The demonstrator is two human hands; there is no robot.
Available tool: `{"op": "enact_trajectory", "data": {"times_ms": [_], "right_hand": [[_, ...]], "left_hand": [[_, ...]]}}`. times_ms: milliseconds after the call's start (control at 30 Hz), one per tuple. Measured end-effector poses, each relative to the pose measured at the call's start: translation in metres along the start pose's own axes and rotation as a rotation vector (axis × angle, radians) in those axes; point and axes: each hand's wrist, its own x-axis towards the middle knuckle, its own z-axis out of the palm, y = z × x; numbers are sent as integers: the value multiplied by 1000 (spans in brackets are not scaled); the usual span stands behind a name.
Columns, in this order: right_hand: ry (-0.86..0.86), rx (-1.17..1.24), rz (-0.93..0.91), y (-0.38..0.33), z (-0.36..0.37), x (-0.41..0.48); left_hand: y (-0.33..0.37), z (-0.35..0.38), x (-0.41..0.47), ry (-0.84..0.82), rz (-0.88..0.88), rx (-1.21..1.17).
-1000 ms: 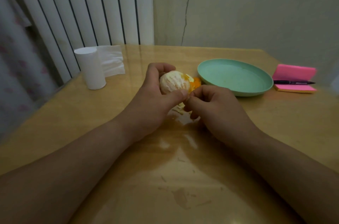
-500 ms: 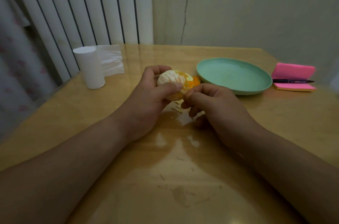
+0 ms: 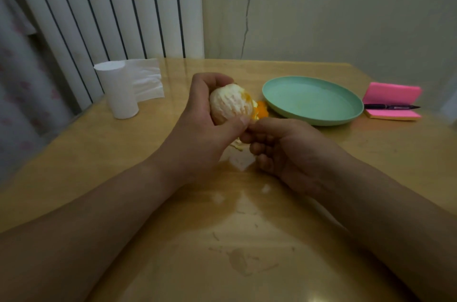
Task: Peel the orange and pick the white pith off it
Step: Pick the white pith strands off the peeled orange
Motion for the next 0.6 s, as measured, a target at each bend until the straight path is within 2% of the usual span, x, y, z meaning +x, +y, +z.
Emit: {"op": "enact_trajectory", "data": {"times_ms": [133, 333, 600], "right_hand": [[14, 18, -27, 2, 1, 3], [34, -52, -113, 4, 0, 3], [49, -187, -186, 2, -1, 2]], "left_hand": [[2, 4, -2, -6, 26, -5], [0, 1, 1, 22, -102, -62], [-7, -1, 8, 20, -300, -382]]}}
